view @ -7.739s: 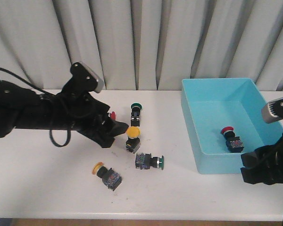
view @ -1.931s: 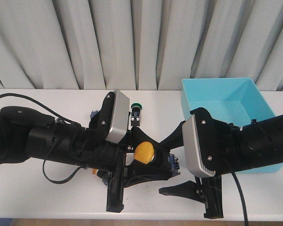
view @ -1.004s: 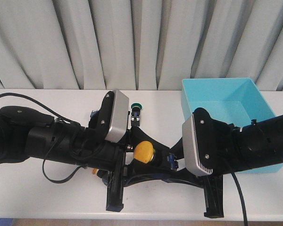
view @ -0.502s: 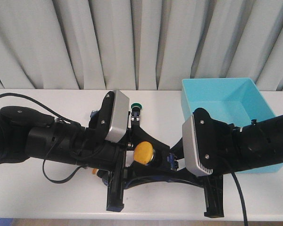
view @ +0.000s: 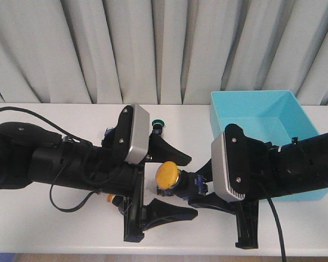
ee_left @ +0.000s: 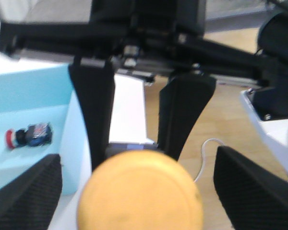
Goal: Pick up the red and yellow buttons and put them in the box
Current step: 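Open the left gripper to release the yellow button, then carry the yellow button with the right gripper into the blue box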
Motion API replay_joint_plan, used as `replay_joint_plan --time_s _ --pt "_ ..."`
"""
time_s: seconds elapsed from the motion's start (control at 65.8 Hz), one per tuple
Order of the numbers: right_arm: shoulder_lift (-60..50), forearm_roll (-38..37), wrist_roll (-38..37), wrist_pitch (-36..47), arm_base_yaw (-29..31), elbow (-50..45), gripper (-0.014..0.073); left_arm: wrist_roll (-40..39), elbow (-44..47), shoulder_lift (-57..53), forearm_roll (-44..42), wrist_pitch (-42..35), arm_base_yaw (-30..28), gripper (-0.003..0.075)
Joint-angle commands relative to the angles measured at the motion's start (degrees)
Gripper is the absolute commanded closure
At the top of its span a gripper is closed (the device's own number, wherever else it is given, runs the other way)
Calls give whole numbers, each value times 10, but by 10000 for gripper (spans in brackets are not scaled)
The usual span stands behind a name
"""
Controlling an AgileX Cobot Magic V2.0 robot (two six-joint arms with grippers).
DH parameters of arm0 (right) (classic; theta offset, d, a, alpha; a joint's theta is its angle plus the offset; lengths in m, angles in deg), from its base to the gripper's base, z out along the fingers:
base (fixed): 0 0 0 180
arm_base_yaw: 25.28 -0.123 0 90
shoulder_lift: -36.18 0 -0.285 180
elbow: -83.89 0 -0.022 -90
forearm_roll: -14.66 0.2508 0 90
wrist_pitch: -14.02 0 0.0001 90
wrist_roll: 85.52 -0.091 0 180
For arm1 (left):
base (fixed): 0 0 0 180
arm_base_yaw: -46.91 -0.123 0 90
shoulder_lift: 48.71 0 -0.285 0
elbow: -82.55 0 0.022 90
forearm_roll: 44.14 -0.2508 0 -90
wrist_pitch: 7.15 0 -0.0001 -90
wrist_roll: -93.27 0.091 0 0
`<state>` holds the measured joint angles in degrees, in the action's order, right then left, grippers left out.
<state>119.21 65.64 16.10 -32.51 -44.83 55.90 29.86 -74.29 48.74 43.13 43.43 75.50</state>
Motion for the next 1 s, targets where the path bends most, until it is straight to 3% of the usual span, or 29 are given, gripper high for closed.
replay_joint_plan --time_s 0.0,0.091,0.198,0.365,0.517,0.669,0.988 --pt "-13 0 -29 33 0 17 409 -37 -15 -33 -6 -42 -1 84" --pt "-19 -44 -65 50 1 17 409 -72 -15 -39 -55 -105 -1 90" --pt "-30 -114 -158 77 11 17 409 -115 -15 -40 -110 -157 -1 97" --pt "-35 -195 -397 133 88 27 408 -214 -15 -40 -221 -244 -1 116" --pt "3 -256 -609 102 180 88 405 -292 -15 -40 -275 -300 -1 135" --pt "93 -309 -708 29 211 182 405 -296 -15 -40 -275 -304 -1 141" --pt "321 -352 -797 -43 211 348 404 -296 -15 -37 -274 -300 -1 141"
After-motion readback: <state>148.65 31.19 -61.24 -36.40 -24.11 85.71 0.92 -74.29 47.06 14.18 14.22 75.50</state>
